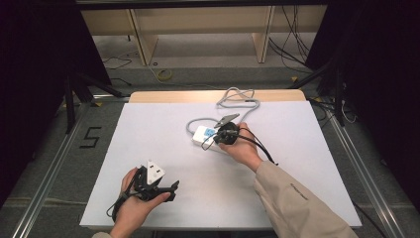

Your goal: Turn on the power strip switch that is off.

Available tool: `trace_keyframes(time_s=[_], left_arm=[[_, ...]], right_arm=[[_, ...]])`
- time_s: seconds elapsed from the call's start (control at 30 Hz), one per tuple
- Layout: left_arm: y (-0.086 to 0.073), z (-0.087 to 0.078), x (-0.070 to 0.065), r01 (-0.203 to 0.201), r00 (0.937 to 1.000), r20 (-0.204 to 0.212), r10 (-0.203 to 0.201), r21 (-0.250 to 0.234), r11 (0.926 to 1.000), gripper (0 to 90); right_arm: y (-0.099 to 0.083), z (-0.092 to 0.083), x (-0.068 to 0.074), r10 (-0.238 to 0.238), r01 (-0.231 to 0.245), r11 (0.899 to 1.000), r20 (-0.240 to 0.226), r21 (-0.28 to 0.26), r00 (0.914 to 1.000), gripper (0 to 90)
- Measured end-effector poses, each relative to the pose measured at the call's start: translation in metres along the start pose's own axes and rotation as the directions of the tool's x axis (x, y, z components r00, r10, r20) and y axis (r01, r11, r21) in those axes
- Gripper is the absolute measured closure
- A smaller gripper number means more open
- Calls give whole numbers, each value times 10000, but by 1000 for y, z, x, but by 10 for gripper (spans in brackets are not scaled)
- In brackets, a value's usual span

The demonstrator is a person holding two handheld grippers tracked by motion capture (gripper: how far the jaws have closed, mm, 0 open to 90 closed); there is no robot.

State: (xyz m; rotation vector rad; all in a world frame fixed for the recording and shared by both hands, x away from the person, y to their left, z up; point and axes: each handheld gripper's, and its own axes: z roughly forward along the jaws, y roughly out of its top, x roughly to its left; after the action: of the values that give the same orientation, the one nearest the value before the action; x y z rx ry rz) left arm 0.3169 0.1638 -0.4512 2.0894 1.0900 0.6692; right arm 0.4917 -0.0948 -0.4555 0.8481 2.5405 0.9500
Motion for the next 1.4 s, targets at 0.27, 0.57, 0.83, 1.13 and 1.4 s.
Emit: trace_keyframes(time_s=[0.27,0.57,0.83,1.13,1.4], left_arm=[[0,0,0,19,10000,-2,-19,-5,10000,164],[0,0,0,-9,10000,19,9,13,10000,163],[0,0,0,-11,10000,24,11,15,10000,164],[0,0,-1,-7,10000,27,7,18,10000,164],[0,0,-1,-13,10000,30,13,15,10000,164]], right_arm=[[1,1,-1,88,-88,9999,-54,109,9999,900],[3,1,-1,224,-222,9994,-62,274,9997,900],[4,2,-1,58,-55,9992,-78,386,10000,900],[6,2,0,90,-89,9985,-31,547,10000,900],[8,3,0,179,-181,9978,23,633,9998,900]])
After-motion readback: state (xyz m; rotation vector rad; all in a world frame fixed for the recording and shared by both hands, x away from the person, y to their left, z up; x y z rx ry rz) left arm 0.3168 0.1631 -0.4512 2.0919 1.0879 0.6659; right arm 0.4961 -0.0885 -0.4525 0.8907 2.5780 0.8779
